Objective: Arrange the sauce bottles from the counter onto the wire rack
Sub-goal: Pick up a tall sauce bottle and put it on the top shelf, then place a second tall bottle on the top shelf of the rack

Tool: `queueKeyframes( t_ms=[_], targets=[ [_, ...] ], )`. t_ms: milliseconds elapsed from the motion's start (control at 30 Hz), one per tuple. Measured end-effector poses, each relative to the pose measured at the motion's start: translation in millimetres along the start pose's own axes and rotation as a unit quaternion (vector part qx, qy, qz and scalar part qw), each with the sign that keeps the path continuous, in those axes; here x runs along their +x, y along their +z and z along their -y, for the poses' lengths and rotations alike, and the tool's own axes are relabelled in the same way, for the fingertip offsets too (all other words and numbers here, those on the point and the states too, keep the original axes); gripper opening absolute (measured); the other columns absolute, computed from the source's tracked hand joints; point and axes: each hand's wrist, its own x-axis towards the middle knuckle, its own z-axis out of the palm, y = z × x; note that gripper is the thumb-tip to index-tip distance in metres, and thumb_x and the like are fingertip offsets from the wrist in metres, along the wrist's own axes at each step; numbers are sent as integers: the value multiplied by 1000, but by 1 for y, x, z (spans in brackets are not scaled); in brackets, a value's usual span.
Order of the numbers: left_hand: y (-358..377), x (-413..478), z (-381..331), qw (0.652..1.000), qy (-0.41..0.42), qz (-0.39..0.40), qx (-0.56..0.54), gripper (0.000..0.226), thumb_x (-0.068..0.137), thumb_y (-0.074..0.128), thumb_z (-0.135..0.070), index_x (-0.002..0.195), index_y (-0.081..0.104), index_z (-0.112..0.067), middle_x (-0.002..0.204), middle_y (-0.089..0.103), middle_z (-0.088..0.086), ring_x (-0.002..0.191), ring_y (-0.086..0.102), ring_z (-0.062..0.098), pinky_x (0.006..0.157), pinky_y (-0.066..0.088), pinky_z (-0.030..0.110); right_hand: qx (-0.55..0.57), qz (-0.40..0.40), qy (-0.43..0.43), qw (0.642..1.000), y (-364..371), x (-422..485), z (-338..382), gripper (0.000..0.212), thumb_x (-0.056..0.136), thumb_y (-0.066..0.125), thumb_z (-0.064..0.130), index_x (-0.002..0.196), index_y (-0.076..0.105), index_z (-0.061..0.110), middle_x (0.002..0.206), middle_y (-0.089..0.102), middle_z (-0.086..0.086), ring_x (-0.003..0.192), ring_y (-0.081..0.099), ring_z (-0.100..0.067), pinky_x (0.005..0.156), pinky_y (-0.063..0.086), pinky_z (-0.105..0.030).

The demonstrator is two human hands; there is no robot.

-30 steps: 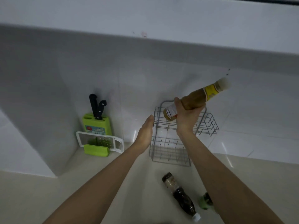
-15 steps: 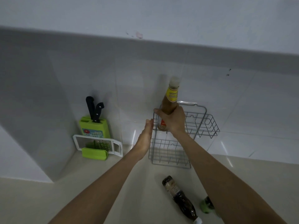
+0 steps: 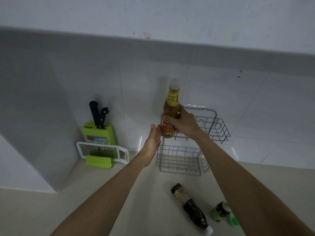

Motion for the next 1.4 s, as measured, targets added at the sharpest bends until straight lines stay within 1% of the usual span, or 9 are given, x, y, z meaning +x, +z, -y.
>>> queueKeyframes(
  t_ms=[267, 567, 667, 733, 867, 1033, 1167, 1300, 1400],
  targets=[
    [2, -3, -4, 1000, -6, 2, 9, 67, 96, 0, -57, 153, 6, -22, 163, 9, -1, 150, 8, 16, 121, 5, 34, -58, -44, -17, 997, 11, -2, 1, 64, 80, 70, 52, 128, 46, 17, 118, 66, -7, 103, 65, -23, 81, 47, -25],
    [2, -9, -5, 998, 9, -19, 57, 67, 95, 2, -59, 153, 6, -26, 163, 9, -4, 150, 8, 14, 121, 6, 37, -43, -25, -2, 999, 12, -19, 2, 70, 89, 56, 56, 136, 35, 8, 130, 58, -11, 115, 60, -27, 86, 46, -30],
    [2, -21, 10, 989, 39, -104, 97, 62, 98, 13, -57, 151, 22, -26, 158, 26, -4, 144, 25, 13, 119, 16, 35, -72, -137, -77, 985, 17, -54, -17, 62, 95, 52, 44, 142, 32, 10, 140, 48, -11, 124, 49, -22, 100, 43, -35],
    [2, -36, 26, 969, 71, -168, 166, 51, 101, 28, -46, 143, 38, -21, 144, 44, -2, 128, 40, 12, 107, 28, 27, -78, -195, -106, 972, 24, -87, -48, 41, 97, 52, 30, 133, 43, 12, 128, 54, -7, 112, 54, -17, 94, 48, -33],
    [-6, -52, 68, 957, 41, -115, 262, 38, 97, 51, -25, 134, 48, -17, 138, 51, 1, 126, 46, 14, 97, 32, 22, -210, 6, 34, 977, 41, -147, -134, 36, 95, 53, 33, 126, 46, 15, 127, 52, -4, 120, 49, -24, 94, 45, -33],
    [-10, -57, 97, 944, -15, -67, 324, 45, 96, 53, -23, 140, 43, -16, 148, 43, 1, 136, 40, 17, 103, 28, 20, -387, 223, 232, 864, 51, -193, -193, 79, 83, 63, 51, 138, 29, 5, 137, 40, -15, 124, 41, -34, 99, 42, -42],
    [-14, -56, 107, 944, -45, -70, 320, 44, 96, 54, -24, 139, 44, -18, 148, 44, 2, 137, 39, 16, 106, 28, 22, -410, 238, 275, 836, 58, -204, -202, 85, 80, 74, 36, 141, 24, 7, 135, 47, -16, 122, 50, -35, 96, 46, -42],
    [-12, -55, 110, 944, -55, -64, 320, 44, 95, 54, -24, 138, 44, -19, 146, 47, 2, 135, 41, 17, 103, 29, 21, -400, 189, 271, 855, 55, -205, -198, 80, 82, 69, 31, 141, 19, 11, 129, 54, -10, 115, 58, -31, 84, 51, -39],
    [-10, -54, 106, 946, -52, -64, 314, 43, 95, 54, -24, 137, 44, -18, 144, 48, 2, 134, 42, 18, 103, 31, 23, -364, 124, 275, 881, 51, -206, -189, 61, 77, 68, 37, 123, 34, 17, 115, 62, -4, 102, 63, -26, 72, 50, -35]
  ],
)
